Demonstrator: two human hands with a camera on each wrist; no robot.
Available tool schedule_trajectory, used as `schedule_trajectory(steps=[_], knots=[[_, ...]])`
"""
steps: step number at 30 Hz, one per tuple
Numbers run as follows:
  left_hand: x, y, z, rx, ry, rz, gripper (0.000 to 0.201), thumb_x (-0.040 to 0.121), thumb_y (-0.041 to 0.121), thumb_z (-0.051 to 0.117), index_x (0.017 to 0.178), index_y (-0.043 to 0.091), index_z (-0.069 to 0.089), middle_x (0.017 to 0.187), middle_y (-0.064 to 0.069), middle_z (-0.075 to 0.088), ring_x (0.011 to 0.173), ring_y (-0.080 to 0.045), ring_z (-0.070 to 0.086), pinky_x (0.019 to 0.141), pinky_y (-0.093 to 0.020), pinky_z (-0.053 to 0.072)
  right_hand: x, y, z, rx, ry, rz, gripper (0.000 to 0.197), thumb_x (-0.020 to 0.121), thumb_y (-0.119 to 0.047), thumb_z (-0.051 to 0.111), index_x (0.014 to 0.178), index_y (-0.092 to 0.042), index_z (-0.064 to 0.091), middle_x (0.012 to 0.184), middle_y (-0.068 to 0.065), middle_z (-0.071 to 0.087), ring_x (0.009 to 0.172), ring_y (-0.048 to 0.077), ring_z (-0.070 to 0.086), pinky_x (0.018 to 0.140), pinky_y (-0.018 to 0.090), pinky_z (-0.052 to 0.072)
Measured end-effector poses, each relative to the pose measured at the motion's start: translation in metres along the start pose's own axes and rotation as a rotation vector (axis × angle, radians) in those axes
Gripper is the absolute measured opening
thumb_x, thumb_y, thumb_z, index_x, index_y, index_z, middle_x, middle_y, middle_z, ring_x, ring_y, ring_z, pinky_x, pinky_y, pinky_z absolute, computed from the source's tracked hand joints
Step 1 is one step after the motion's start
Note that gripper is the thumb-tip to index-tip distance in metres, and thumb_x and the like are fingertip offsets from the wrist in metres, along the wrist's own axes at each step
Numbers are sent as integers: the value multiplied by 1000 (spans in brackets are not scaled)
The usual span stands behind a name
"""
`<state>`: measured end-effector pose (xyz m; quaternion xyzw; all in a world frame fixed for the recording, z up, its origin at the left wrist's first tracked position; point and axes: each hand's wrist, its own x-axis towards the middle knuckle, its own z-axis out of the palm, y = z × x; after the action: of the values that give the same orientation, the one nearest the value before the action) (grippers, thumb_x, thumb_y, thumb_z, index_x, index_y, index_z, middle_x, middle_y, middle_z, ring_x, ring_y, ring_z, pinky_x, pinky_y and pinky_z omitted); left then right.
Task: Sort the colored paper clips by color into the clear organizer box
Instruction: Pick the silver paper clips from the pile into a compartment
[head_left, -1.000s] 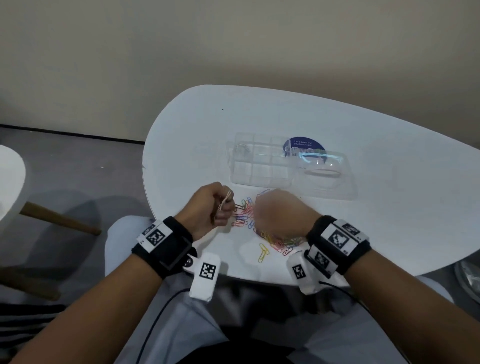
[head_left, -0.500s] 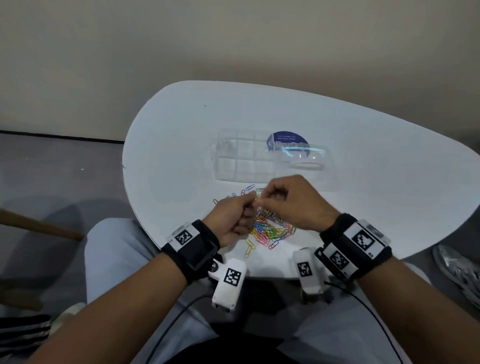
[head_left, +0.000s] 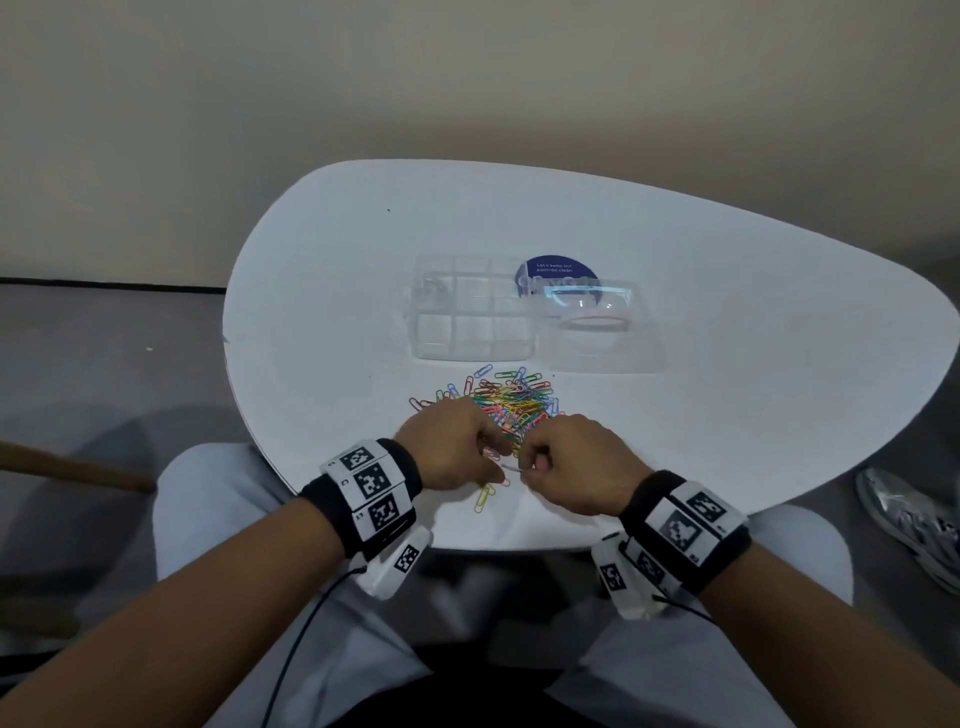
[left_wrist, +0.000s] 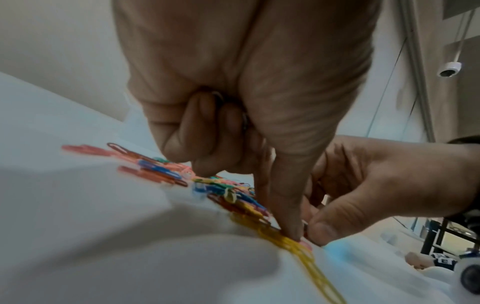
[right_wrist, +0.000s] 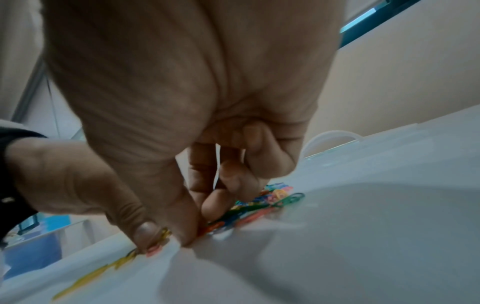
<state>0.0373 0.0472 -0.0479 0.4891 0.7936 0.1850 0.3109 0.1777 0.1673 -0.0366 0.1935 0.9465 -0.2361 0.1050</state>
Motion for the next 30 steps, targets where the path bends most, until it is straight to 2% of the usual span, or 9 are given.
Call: schedule_trajectory(steps=[5,9,12,15,17,21,25,28,30], knots=[[-2,-3,-3,-202,87,13,14,79,33,79,87,22,77,48,18,53,50,2,49,58,-20,42,1,1,-4,43,48,-13,9,81,-23,63,74,-28,64,71,-13,56,76,13,57,71,34,51],[6,8,-8,-803,232,-252,44,97,43,53,65,12,58,43,8,39,38,-10,32,39,-18,27,2,-4,-25,302,165,-3,10,76,-19,68,70,-22,60,68,-11,60,59,3,52,60,23,42],[14,16,-14,-1276,52,-408,49,99,48,45,68,12,55,53,-2,41,41,-14,37,36,-16,31,6,-14,-41,385,255,-41,9,76,-18,69,72,-21,62,67,-11,62,55,0,52,57,16,41],[19,22,-14,-1439,-112,-415,44,98,46,46,76,10,59,61,-4,52,47,-14,54,37,-17,44,12,-13,-51,430,263,-68,7,83,-22,73,82,-27,67,74,-13,65,59,0,55,58,12,43],[22,24,-15,-1487,-112,-412,38,99,40,48,74,12,52,57,1,44,41,-9,43,32,-13,29,17,-2,-53,446,320,-49,9,86,-20,70,86,-29,69,78,-10,66,60,2,53,62,16,44],[23,16,-21,-1148,19,-370,34,101,35,48,72,17,52,49,9,32,38,-6,24,37,-15,13,21,24,-42,362,246,32,12,88,-15,66,85,-25,72,78,-7,68,57,-7,54,61,16,37],[25,23,-20,-659,51,-211,22,97,21,54,93,9,73,52,12,52,43,0,46,45,-17,39,17,39,-24,239,34,25,24,90,-10,58,92,-26,76,86,-11,70,64,-10,56,61,10,37],[32,28,-14,-419,-3,-116,7,86,19,71,82,19,78,71,11,71,68,-3,63,73,-23,54,15,45,-21,151,18,32,28,89,-11,54,102,-28,74,94,-11,70,68,-4,55,67,17,42],[36,28,-10,-289,-41,-124,7,83,20,74,80,25,78,74,10,71,71,-6,64,72,-25,53,14,48,-23,142,17,36,30,90,-12,53,107,-29,71,93,-12,66,68,-4,54,70,20,42]])
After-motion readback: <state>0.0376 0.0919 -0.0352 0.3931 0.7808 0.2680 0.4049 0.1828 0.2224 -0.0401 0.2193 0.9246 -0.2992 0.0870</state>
